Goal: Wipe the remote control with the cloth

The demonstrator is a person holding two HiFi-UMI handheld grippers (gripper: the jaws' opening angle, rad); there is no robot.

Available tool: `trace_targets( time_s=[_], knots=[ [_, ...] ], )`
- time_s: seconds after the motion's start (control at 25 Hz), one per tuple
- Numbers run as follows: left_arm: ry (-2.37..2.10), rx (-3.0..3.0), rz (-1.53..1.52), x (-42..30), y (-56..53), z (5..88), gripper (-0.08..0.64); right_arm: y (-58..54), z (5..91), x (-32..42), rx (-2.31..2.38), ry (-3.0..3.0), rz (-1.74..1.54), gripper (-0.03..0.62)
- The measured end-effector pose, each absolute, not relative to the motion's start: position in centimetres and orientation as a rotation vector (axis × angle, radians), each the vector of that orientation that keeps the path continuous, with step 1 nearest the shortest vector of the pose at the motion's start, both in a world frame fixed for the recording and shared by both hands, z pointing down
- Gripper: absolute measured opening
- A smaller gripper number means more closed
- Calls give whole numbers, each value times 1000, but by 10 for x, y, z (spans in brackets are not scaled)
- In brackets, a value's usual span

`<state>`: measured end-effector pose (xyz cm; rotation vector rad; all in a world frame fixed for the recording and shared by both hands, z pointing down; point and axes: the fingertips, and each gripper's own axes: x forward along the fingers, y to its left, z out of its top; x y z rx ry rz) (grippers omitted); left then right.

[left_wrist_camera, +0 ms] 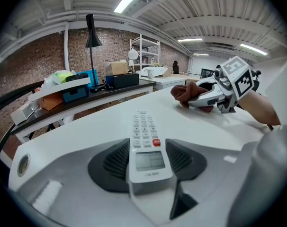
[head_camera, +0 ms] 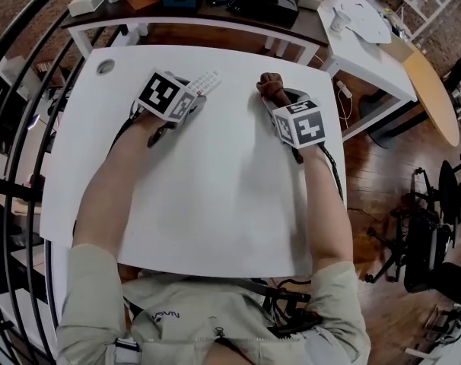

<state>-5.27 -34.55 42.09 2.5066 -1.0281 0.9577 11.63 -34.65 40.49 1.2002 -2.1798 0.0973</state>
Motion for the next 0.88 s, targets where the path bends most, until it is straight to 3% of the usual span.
trace_targets(
  time_s=[0.28, 0.88],
  knots=[
    [-1176, 2655, 868, -44, -335, 382, 244, -332, 347, 112, 1341, -2278, -60, 127],
    [-1891, 3153, 420, -15, -256, 212, 244, -264, 171, 84, 1563, -2400, -692, 120]
  ],
)
